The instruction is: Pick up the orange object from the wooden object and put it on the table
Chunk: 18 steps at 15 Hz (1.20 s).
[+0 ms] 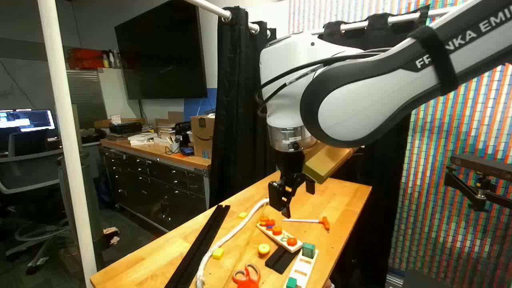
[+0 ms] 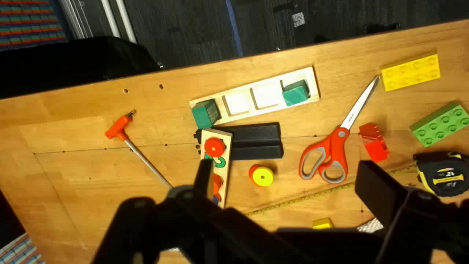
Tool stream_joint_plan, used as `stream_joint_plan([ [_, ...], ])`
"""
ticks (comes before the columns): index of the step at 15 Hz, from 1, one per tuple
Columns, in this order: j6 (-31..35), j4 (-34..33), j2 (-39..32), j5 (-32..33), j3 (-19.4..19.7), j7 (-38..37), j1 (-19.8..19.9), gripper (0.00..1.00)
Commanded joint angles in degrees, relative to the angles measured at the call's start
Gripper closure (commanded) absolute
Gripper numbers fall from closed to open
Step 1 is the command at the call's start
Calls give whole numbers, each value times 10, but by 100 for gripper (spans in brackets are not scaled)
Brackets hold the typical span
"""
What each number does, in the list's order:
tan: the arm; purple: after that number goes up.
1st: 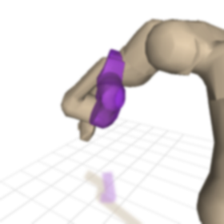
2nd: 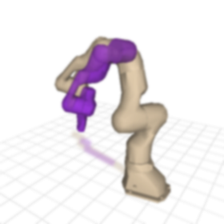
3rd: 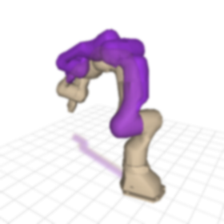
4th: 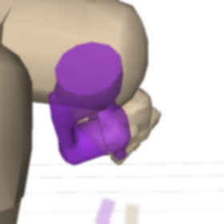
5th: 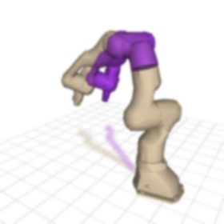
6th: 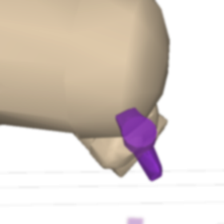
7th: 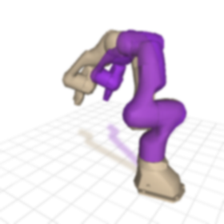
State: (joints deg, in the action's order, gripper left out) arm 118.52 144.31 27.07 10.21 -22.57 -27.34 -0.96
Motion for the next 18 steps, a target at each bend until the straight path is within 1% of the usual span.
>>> stream_joint_plan([
  [1,-2,-3,-3,9,17,-7,-18,0],
  [6,-2,-9,-2,9,16,-7,-18,0],
  [7,8,-6,-2,14,16,-11,-15,0],
  [9,51,2,-10,41,21,-19,-2,0],
  [13,188,-6,-68,124,39,-49,41,0],
  [15,240,-31,-118,159,50,-64,67,0],
  [18,276,-96,-206,211,69,-86,92,0],
])
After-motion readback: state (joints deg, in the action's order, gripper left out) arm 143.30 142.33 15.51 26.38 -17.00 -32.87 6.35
